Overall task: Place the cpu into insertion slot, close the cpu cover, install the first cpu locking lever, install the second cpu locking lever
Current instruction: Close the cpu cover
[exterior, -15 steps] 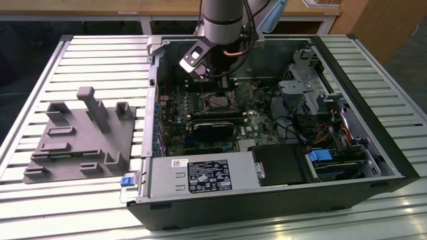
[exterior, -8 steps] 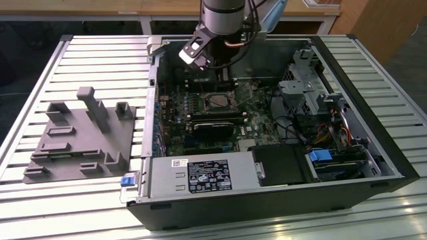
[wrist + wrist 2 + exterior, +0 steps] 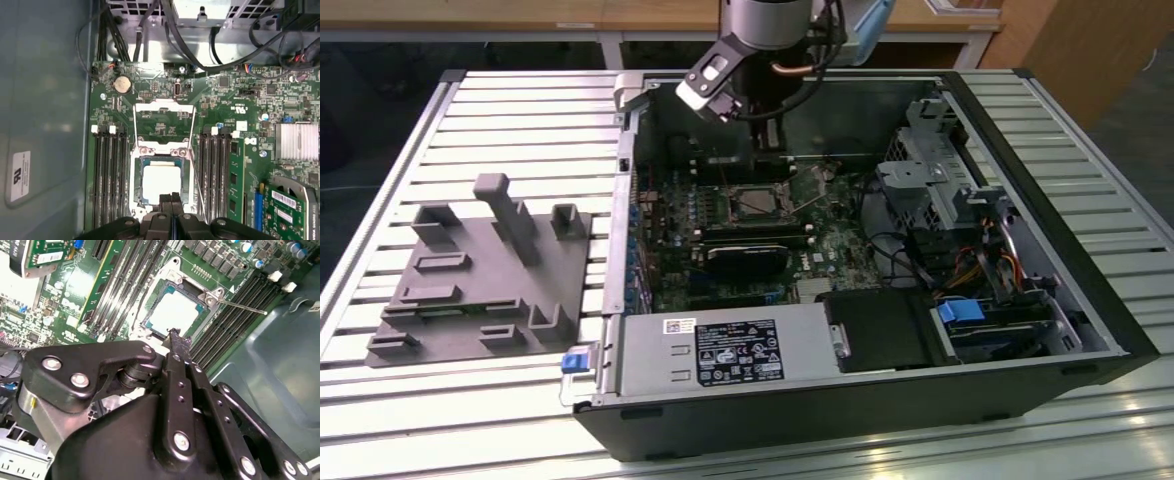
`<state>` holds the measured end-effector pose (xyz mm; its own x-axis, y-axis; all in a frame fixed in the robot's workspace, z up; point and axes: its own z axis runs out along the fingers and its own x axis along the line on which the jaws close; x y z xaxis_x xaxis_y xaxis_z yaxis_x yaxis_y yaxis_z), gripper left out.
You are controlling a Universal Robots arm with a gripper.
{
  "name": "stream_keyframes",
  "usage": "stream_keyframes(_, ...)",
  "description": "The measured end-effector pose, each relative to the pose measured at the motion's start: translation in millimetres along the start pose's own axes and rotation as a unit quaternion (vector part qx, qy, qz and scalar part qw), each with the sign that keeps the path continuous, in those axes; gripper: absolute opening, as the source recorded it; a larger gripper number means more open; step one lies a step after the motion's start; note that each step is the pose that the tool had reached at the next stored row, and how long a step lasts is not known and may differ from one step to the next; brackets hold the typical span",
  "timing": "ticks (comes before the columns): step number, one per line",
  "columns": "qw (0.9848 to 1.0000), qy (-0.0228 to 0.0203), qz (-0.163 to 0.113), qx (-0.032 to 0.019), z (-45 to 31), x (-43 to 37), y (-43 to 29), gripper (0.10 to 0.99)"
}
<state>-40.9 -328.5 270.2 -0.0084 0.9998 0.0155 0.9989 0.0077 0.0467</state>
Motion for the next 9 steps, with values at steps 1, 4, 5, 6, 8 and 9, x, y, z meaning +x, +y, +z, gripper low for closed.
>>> stream_keyframes(1,1.0000,0.0000,0.000,0.0000,0.0,-1.0,0.0,0.110)
stream_keyframes(4,1.0000,0.0000,0.000,0.0000,-0.1,-5.1,0.0,0.110)
stream_keyframes(5,1.0000,0.0000,0.000,0.0000,-0.1,-6.2,-0.1,0.110)
stream_keyframes(6,1.0000,0.0001,0.000,0.0000,-0.1,-6.6,0.0,0.110)
stream_keyframes(8,1.0000,0.0000,0.000,0.0001,0.1,-6.7,2.1,0.110)
stream_keyframes(9,1.0000,0.0000,0.000,0.0001,0.2,-6.7,3.7,0.110)
